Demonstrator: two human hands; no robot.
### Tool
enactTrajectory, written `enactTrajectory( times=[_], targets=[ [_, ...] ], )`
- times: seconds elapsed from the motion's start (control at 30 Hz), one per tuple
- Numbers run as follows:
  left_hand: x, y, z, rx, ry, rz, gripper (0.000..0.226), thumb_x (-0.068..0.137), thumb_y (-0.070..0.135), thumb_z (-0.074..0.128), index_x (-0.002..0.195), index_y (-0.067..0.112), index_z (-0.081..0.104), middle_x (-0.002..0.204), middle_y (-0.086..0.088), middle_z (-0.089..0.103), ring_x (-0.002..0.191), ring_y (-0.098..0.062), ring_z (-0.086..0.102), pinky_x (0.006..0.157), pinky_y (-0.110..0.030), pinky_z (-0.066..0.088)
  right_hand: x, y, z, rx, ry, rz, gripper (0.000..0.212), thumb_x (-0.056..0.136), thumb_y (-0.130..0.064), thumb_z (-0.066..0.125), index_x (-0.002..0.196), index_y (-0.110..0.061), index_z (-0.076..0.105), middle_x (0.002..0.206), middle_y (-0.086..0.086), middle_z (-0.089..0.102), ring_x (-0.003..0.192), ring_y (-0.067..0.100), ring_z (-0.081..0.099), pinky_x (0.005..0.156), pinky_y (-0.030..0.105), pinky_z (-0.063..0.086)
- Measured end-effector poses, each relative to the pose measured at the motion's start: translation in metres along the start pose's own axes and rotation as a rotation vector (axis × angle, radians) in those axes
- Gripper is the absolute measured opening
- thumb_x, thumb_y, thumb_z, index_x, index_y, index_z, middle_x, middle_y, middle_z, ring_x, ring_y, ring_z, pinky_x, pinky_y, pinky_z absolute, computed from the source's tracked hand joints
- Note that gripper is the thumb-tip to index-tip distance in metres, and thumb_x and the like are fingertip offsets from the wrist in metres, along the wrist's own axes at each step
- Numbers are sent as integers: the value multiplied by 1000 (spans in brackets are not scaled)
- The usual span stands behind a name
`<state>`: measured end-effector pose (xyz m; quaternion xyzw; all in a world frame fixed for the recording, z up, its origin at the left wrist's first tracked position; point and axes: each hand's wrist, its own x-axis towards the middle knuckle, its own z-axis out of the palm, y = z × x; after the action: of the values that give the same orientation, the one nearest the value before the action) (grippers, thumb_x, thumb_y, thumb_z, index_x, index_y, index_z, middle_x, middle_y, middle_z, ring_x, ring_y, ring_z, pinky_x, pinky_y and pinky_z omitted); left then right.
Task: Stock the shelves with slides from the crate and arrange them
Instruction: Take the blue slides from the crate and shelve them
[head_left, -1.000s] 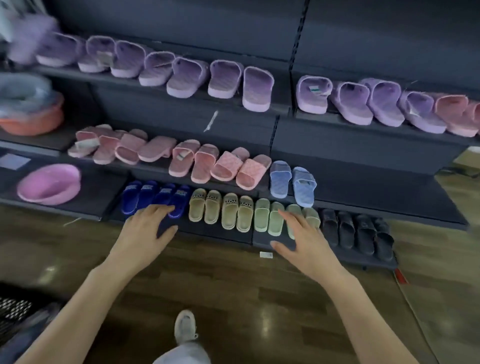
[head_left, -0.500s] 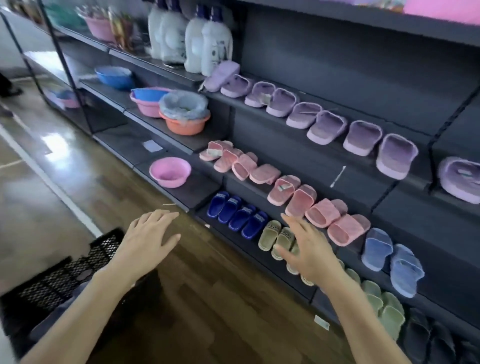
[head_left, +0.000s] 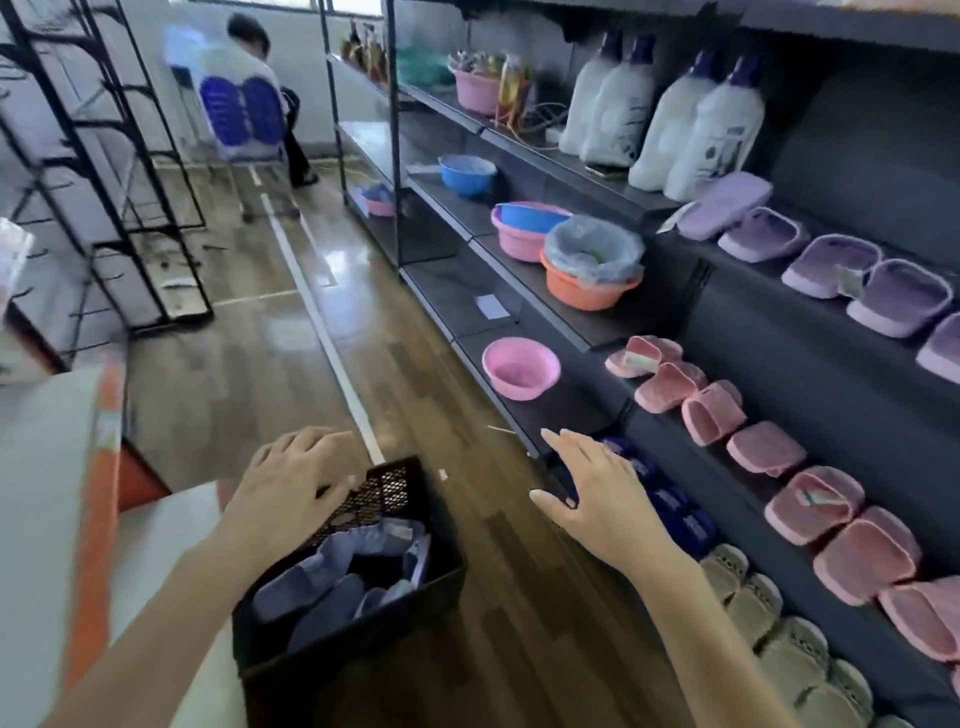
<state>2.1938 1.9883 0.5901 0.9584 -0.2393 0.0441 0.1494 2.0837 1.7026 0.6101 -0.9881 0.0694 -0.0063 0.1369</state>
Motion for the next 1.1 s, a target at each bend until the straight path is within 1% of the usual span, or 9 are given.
enactTrajectory(
  times=[0.1, 0.17, 0.33, 0.53, 0.67, 0.73, 0.87, 1.03, 1.1],
  targets=[
    [-3, -33, 2, 19, -1, -103, 48, 75, 42, 51, 114, 17, 63, 109, -1, 64, 99, -33, 61, 82, -48, 47, 34, -19, 14, 12, -46, -83, 65, 90, -51, 47, 146, -30, 21, 152, -6, 26, 140, 12, 22, 113, 31, 16],
    [-3, -46, 4, 24, 11, -151, 50, 75, 45, 48, 114, 17, 63, 109, -1, 64, 98, -32, 61, 80, -47, 47, 56, -26, 20, -1, -69, -141, 65, 90, -51, 47, 146, -30, 21, 151, -6, 28, 139, 12, 23, 113, 31, 17],
    [7, -60, 16, 3, -16, -307, 44, 80, 27, 69, 121, 14, 59, 119, -4, 60, 110, -31, 56, 89, -46, 45, 109, -31, 32, -4, -154, -265, 65, 90, -51, 47, 146, -32, 21, 151, -8, 27, 139, 11, 22, 114, 32, 17],
    [31, -50, 32, -28, 0, -451, 44, 85, 29, 64, 126, 16, 56, 124, -2, 57, 114, -27, 53, 95, -42, 41, 177, -19, 37, -32, -257, -398, 65, 90, -52, 45, 146, -31, 19, 152, -7, 26, 139, 11, 22, 114, 31, 18],
    [38, -41, 49, -24, -22, -530, 45, 84, 32, 62, 125, 15, 57, 122, -4, 59, 111, -27, 55, 91, -40, 43, 215, -18, 49, -46, -345, -493, 65, 90, -52, 46, 146, -31, 20, 151, -7, 27, 139, 11, 23, 114, 30, 15],
    [35, -41, 57, -16, -41, -581, 46, 84, 30, 64, 127, 16, 55, 125, -3, 57, 113, -27, 54, 92, -40, 41, 229, -21, 59, -56, -384, -533, 65, 90, -52, 46, 146, -31, 20, 151, -7, 28, 138, 12, 24, 113, 30, 16],
    [27, -54, 65, -5, -72, -681, 49, 89, 34, 55, 135, 21, 46, 134, 1, 49, 122, -21, 46, 100, -35, 34, 250, -33, 80, -44, -457, -585, 65, 90, -51, 47, 146, -30, 21, 150, -7, 28, 138, 12, 26, 111, 31, 21],
    [27, -79, 77, -31, -110, -753, 50, 88, 40, 46, 134, 19, 47, 130, -1, 52, 119, -23, 48, 98, -36, 35, 270, -52, 111, -42, -557, -590, 65, 90, -50, 48, 146, -32, 20, 151, -9, 26, 138, 12, 25, 112, 32, 21],
    [30, -92, 88, -45, -155, -752, 49, 90, 37, 49, 135, 18, 46, 131, -2, 51, 120, -23, 48, 99, -36, 34, 278, -60, 127, -32, -591, -571, 64, 91, -48, 48, 146, -31, 20, 151, -8, 26, 138, 13, 24, 112, 31, 22]
  ],
)
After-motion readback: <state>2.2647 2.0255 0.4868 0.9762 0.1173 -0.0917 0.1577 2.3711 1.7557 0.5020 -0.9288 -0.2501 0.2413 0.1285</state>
